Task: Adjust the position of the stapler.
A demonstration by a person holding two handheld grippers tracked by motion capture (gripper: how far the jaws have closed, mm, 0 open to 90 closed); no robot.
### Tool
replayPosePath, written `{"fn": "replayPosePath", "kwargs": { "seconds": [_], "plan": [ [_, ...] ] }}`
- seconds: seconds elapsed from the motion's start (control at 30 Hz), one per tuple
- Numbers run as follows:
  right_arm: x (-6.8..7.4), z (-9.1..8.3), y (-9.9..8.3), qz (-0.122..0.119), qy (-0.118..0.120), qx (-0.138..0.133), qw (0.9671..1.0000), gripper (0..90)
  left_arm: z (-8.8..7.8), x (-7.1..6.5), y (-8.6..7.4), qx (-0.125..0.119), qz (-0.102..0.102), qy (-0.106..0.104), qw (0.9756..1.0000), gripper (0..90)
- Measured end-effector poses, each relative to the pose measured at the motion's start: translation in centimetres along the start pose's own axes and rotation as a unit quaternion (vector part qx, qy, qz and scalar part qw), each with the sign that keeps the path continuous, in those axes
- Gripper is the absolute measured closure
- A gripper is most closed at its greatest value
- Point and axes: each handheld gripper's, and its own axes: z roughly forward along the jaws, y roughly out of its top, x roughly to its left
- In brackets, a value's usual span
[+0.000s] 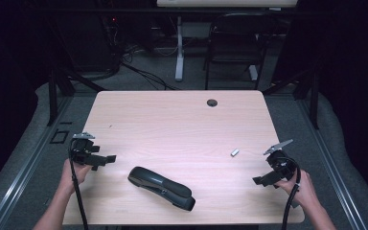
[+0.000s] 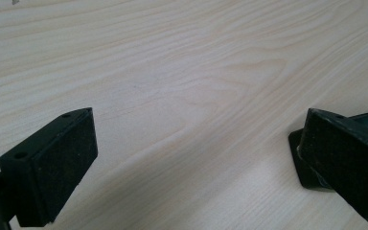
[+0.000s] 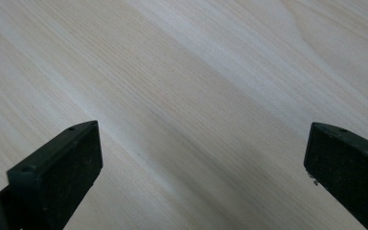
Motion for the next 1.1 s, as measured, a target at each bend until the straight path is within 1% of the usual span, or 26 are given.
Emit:
{"fn": "replayPosePath", "kwargs": {
  "seconds": [0.03,0.13,0.17,0.27,0.3,0.37,0.5,0.57,0.63,0.67,0.73,0.87,0.93,1.0,1.03,1.07,1.1],
  "plan": [
    [0.0,-0.1,0.0,0.002,0.004,-0.002,1.0,0.0,0.0,-0.1,0.0,-0.003,0.002,-0.002,1.0,0.0],
    [0.1,-0.2,0.0,-0.007,0.008,-0.005,0.9999,0.0,0.0,-0.3,0.1,-0.001,0.008,-0.009,0.9999,0.0],
    [0.1,-0.2,0.0,-0.007,0.006,-0.002,1.0,0.0,0.0,-0.4,0.2,0.002,0.013,-0.012,0.9998,0.0],
    [0.1,-0.1,0.1,-0.006,0.002,0.006,1.0,0.0,0.0,-0.7,0.2,0.001,0.021,-0.019,0.9996,0.0],
    [0.0,-0.1,0.1,-0.004,-0.002,0.007,1.0,0.0,0.0,-0.8,0.3,0.004,0.027,-0.023,0.9994,0.0],
    [0.0,-0.1,0.1,-0.003,-0.002,0.01,0.9999,0.0,0.0,-1.1,0.4,0.004,0.035,-0.027,0.999,0.0],
    [0.1,0.0,0.1,-0.007,-0.005,0.013,0.9999,0.0,-0.1,-1.6,0.7,-0.003,0.053,-0.038,0.9979,0.0],
    [0.1,0.0,0.1,-0.005,0.002,0.011,0.9999,0.0,0.0,-1.9,0.8,-0.003,0.06,-0.045,0.9972,0.0],
    [0.1,0.1,0.1,-0.005,-0.002,0.012,0.9999,0.0,0.1,-2.3,0.9,0.001,0.074,-0.052,0.9959,0.0],
    [0.1,0.1,0.1,-0.007,-0.001,0.014,0.9999,0.0,0.1,-2.5,1.0,0.005,0.078,-0.058,0.9953,0.0],
    [0.1,0.1,0.1,-0.006,-0.004,0.011,0.9999,0.0,0.2,-2.9,1.1,0.006,0.087,-0.065,0.9941,0.0],
    [0.1,0.2,0.1,-0.006,-0.002,0.012,0.9999,0.0,0.2,-3.7,1.5,-0.002,0.109,-0.081,0.9907,0.0],
    [0.1,0.2,0.1,-0.006,-0.003,0.013,0.9999,0.0,0.2,-4.1,1.6,-0.007,0.116,-0.085,0.9896,0.0],
    [0.1,0.2,0.1,-0.005,0.001,0.014,0.9999,0.0,0.2,-4.5,1.7,-0.004,0.126,-0.089,0.988,0.0],
    [0.1,0.2,0.1,-0.004,0.001,0.014,0.9999,0.0,0.3,-4.8,1.8,0.0,0.131,-0.093,0.987,0.0],
    [0.1,0.2,0.1,-0.007,-0.002,0.016,0.9998,0.0,0.5,-5.5,1.9,0.008,0.148,-0.1,0.9839,0.0],
    [0.1,0.2,0.1,-0.007,-0.002,0.016,0.9998,0.0,0.5,-5.5,1.9,0.008,0.148,-0.1,0.9839,0.0]
  ]
}}
